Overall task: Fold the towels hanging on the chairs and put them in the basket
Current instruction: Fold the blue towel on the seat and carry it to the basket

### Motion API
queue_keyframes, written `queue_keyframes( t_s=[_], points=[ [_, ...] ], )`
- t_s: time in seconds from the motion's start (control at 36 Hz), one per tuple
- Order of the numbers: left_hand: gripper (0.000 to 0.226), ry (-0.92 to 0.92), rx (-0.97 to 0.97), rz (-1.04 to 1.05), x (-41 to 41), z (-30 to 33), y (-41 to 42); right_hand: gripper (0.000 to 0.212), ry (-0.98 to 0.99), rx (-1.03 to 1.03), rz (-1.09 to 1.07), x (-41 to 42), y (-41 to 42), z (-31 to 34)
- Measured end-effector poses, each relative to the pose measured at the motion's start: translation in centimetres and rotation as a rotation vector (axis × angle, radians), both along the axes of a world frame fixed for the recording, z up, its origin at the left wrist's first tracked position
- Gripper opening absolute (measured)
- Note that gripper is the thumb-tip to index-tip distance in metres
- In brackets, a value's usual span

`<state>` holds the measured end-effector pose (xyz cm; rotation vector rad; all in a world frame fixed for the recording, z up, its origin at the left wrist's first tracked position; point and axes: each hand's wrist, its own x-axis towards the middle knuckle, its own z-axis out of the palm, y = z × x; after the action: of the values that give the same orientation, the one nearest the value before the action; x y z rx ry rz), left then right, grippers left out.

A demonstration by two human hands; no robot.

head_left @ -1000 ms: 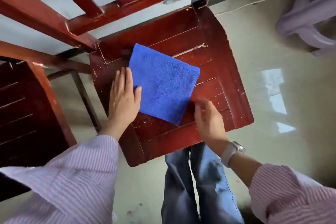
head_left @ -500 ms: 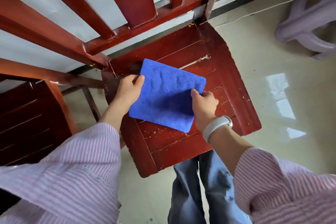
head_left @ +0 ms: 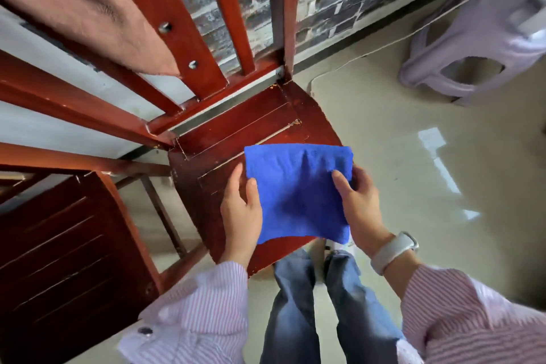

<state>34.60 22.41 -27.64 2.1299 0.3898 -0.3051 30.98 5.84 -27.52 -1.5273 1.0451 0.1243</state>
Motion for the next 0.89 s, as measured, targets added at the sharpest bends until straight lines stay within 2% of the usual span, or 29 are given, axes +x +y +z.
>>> queue_keyframes(
  t_s=[0.22,0.33,0.53,0.67,0.78,0.89],
  points=[
    [0.040,-0.152,-0.041,-0.208,-2.6,9.7,-11.7,0.025,-0.114,-0.014,-0.142,-5.2,-10.8,10.7],
    [0.039,-0.230,-0.097,-0.322,-4.1,14.0,-19.3,0.019,-0.207,-0.149,-0.194,-8.6,-17.9,15.1],
    [0.030,-0.297,-0.170,-0.484,-8.4,20.9,-37.0,0.025,-0.249,-0.399,-0.337,-16.8,-33.3,21.8],
    [0.030,-0.321,-0.250,-0.563,-12.5,24.6,-49.5,0.021,-0.297,-0.484,-0.460,-22.3,-43.7,25.8],
    [0.030,-0.319,-0.298,-0.702,-15.0,26.9,-58.0,0.019,-0.316,-0.547,-0.579,-26.0,-50.3,28.3],
    [0.030,-0.363,-0.278,-0.836,-16.2,27.9,-65.5,0.021,-0.303,-0.584,-0.679,-28.5,-56.3,29.7]
  ],
)
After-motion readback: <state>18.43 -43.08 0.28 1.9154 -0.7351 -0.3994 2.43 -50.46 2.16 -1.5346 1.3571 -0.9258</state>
